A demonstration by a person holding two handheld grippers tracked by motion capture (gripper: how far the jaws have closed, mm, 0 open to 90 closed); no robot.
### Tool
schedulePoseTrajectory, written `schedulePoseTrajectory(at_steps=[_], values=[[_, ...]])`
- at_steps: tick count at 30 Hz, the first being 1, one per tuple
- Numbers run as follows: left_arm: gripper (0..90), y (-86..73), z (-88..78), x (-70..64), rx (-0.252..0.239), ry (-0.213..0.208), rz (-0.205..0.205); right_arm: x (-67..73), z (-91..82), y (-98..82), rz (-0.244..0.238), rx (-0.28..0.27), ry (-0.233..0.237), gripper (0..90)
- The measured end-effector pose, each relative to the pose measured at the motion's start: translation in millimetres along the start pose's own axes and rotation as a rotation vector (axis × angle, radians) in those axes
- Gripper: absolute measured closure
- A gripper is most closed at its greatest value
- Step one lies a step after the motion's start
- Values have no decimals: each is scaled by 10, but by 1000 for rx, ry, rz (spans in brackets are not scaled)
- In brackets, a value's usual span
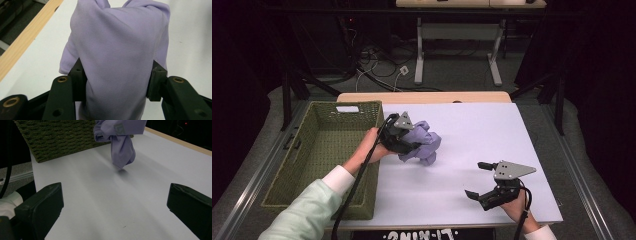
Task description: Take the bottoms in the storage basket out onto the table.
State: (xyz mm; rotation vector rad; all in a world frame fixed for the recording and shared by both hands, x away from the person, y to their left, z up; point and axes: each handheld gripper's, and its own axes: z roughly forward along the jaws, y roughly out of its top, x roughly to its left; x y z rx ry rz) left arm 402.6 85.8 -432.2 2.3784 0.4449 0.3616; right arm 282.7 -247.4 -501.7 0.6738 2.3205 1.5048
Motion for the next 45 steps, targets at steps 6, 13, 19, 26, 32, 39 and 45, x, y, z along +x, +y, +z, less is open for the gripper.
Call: schedulePoseTrajectory(at_steps=[6, 13, 19, 26, 32, 39, 45], values=[[481, -3, 71, -6, 9, -16, 0, -5, -5, 0, -1, 1, -1, 4], [480, 2, 127, -28, 26, -16, 12, -6, -8, 3, 0, -3, -4, 4], [479, 10, 159, -34, 33, -20, 15, -8, -3, 3, -1, -1, -2, 5], [476, 1, 224, -42, 48, -33, 12, -6, -5, 3, 0, -2, -3, 5], [466, -9, 279, -44, 67, -38, 5, -6, -4, 3, -1, -1, -2, 5], [463, -12, 343, -46, 79, -49, -1, -4, -6, 6, -1, -2, -4, 5], [454, -8, 392, -64, 106, -52, 6, -3, -8, 7, -2, -4, -6, 5]])
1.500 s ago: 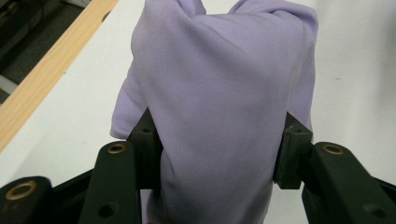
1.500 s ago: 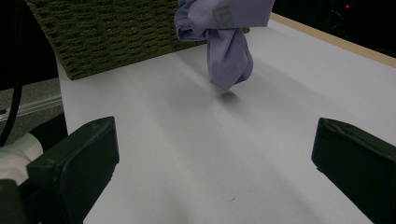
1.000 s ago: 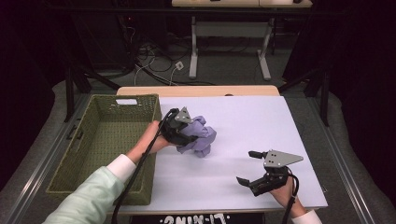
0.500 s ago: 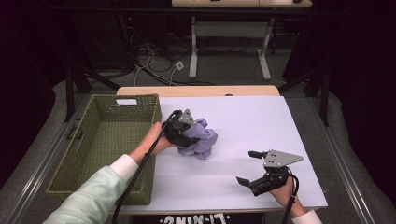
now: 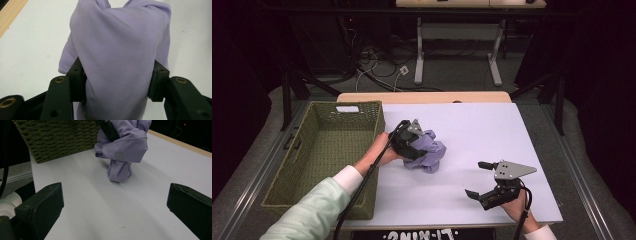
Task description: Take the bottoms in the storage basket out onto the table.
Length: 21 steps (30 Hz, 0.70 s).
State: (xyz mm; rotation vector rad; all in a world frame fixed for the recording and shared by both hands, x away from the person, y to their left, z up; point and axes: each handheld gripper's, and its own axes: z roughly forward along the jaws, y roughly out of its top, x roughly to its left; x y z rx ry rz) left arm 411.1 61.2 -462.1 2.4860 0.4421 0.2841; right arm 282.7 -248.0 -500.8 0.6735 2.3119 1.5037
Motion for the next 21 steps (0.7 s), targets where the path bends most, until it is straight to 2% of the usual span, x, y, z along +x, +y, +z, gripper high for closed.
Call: schedulePoseTrajectory(at_steps=[5, 11, 16, 19, 21], values=[[453, -4, 45, -7, 11, -13, 0, 6, 7, 3, -2, 2, 4, 5], [445, 0, 70, -10, 32, -7, 5, 2, 8, 3, -3, 1, 3, 5], [430, -3, 100, -8, 39, -3, -7, 4, 15, 3, -1, 3, 5, 5], [410, -2, 123, -5, 53, 5, -7, 2, 14, 3, -1, 3, 3, 5], [364, 2, 133, 3, 56, 9, -23, 0, 11, 3, -1, 4, 2, 5]])
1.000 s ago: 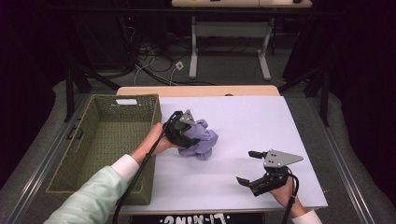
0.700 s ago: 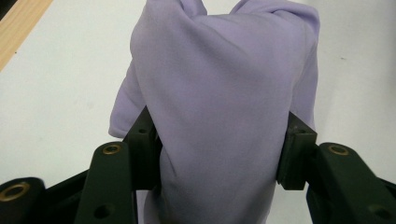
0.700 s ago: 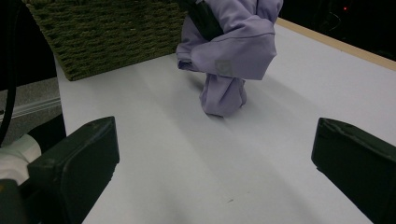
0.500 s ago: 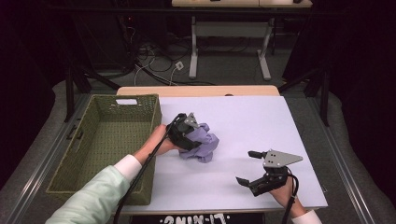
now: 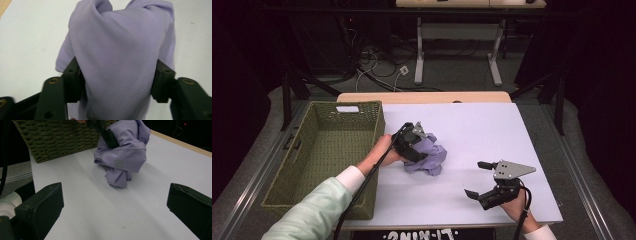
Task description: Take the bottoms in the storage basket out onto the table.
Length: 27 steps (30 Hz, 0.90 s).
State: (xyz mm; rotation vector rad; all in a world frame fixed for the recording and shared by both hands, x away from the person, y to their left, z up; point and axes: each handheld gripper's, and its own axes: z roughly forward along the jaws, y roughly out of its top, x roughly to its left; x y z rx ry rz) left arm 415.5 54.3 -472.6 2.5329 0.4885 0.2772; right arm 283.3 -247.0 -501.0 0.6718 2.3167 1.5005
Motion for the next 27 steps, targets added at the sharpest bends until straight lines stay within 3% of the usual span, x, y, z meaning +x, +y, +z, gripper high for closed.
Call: schedulePoseTrajectory(at_steps=[6, 10, 27], values=[[241, 9, -81, 26, -47, 6, -29, 0, -1, 0, -1, 2, 1, 5], [162, 1, -137, 40, -46, -12, -36, 0, -4, 3, -3, -2, 0, 5], [1, -138, -394, 49, -82, -23, -84, -1, -4, 6, 1, 1, 7, 6]])
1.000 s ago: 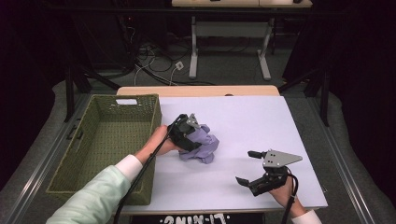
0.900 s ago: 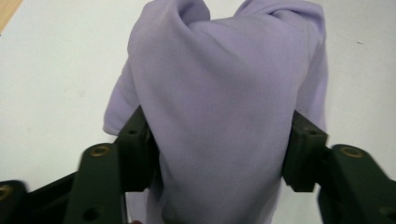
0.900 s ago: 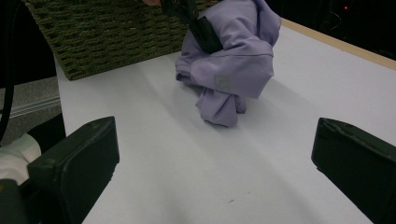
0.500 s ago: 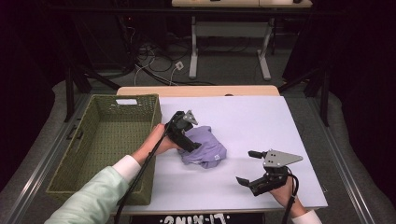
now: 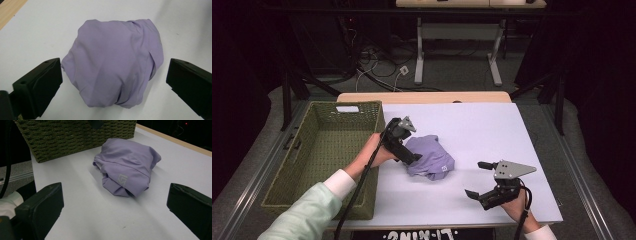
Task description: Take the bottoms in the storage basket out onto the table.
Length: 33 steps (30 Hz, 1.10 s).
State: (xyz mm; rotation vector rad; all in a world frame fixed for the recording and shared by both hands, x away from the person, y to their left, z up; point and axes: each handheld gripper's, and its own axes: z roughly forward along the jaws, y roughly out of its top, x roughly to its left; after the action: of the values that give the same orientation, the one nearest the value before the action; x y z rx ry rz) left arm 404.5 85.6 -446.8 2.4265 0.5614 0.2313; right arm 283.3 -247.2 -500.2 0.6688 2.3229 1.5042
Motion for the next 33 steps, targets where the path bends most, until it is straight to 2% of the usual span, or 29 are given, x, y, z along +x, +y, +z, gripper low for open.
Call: schedulePoseTrajectory(at_steps=[13, 15, 33], values=[[0, -139, -226, 2, -25, 46, -23, 2, -2, -2, 2, 4, -1, 6], [0, -165, -263, -14, -18, 56, -12, -2, -6, -4, 3, 3, -3, 6], [0, -440, -514, -63, -28, 84, -40, 5, -8, 0, 1, 6, -5, 6]])
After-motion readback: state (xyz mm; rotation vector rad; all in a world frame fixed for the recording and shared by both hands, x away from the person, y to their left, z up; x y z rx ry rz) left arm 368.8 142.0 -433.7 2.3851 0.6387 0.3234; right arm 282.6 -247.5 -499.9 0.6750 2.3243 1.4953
